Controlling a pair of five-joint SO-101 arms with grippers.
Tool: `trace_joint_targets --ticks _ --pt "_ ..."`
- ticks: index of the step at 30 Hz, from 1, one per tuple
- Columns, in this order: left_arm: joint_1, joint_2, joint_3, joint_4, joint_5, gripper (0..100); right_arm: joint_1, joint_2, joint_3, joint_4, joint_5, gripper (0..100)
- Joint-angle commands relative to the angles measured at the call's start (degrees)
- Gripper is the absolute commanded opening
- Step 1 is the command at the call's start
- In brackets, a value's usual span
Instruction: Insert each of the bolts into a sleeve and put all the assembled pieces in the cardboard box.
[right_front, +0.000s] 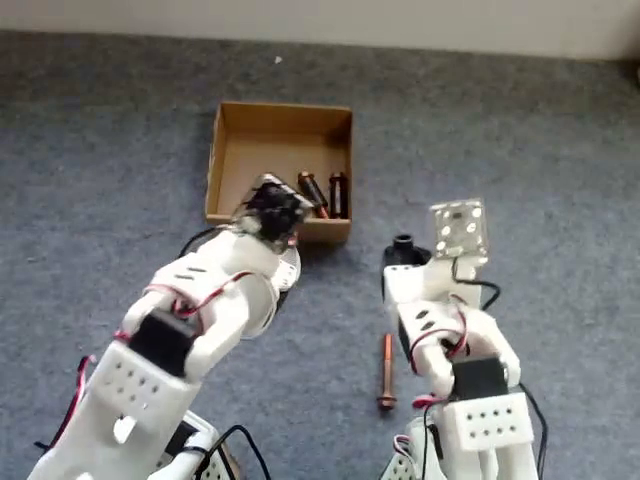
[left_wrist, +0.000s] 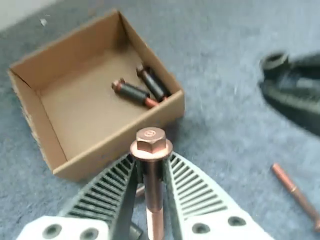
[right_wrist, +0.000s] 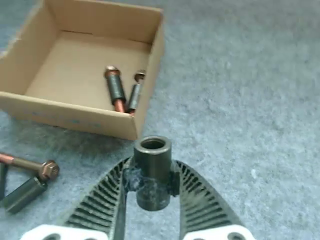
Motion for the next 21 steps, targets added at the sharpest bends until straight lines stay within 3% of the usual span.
trace_joint_targets --ticks 1,12,21 --pt "-0.75 -7.08 -0.40 -1.93 3.87 0 -4.00 -5.76 0.75 0.22 1.14 0.6" --pt "-0.66 -20.62 -0.31 -7.03 12.40 0 -20.00 -24.84 8.40 0.13 7.21 0.6" --pt "-0.31 -28.62 6.11 -11.43 18.90 0 -28.97 -30.02 8.84 -0.31 10.90 0.6"
